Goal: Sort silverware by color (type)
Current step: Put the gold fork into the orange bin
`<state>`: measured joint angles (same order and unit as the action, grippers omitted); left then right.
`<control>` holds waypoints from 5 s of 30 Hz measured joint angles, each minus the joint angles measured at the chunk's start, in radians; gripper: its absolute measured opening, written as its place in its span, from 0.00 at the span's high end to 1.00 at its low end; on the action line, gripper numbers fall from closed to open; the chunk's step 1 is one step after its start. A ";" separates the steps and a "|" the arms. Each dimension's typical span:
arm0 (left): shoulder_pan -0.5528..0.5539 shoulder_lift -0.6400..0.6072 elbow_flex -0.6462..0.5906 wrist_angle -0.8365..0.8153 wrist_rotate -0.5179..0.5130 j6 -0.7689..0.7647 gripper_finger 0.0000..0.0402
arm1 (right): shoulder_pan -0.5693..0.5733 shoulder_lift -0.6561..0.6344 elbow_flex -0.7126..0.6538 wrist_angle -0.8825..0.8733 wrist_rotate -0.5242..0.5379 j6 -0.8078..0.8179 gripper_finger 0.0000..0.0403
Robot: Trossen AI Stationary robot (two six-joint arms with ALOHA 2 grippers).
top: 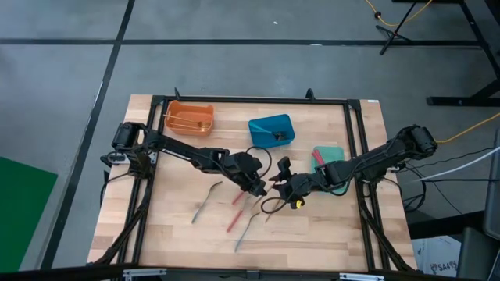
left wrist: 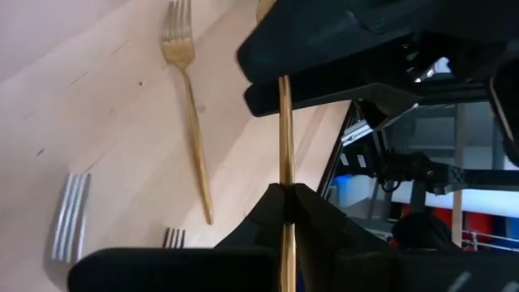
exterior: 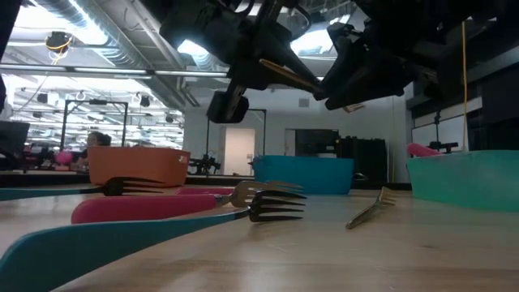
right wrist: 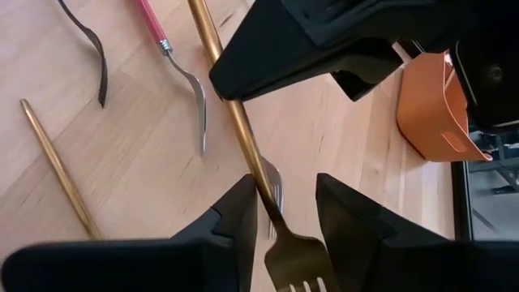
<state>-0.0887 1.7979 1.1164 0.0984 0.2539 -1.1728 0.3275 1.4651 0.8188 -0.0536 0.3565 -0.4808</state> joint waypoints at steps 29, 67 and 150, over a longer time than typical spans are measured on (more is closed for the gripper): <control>0.006 0.000 0.000 0.021 0.055 0.021 0.91 | 0.000 0.000 -0.001 -0.021 -0.071 0.002 1.00; -0.020 -0.403 0.000 -0.449 -0.282 0.241 0.88 | 0.000 -0.001 0.000 -0.069 -0.175 0.004 1.00; -0.150 -0.126 -0.001 -0.270 -1.122 0.192 0.87 | -0.035 -0.001 0.000 0.357 0.578 0.275 1.00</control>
<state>-0.2385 1.6718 1.1156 -0.1713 -0.8678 -0.9807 0.2920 1.4639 0.8185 0.3035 0.9340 -0.2062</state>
